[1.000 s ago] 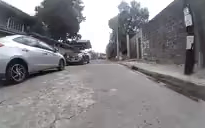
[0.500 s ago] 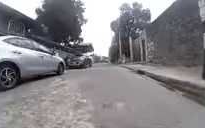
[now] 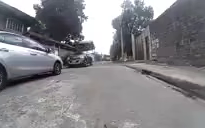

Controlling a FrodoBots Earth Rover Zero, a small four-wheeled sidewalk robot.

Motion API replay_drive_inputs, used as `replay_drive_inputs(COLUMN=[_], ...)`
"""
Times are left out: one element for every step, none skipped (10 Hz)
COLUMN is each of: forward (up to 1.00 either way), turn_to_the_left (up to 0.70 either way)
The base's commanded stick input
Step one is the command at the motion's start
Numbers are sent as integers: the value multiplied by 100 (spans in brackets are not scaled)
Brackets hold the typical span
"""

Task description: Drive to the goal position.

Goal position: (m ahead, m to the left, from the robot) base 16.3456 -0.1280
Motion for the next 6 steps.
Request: replay_drive_inputs(forward=[100,100,100,100,100,100], turn_to_the_left=[3,3,3,3,3,3])
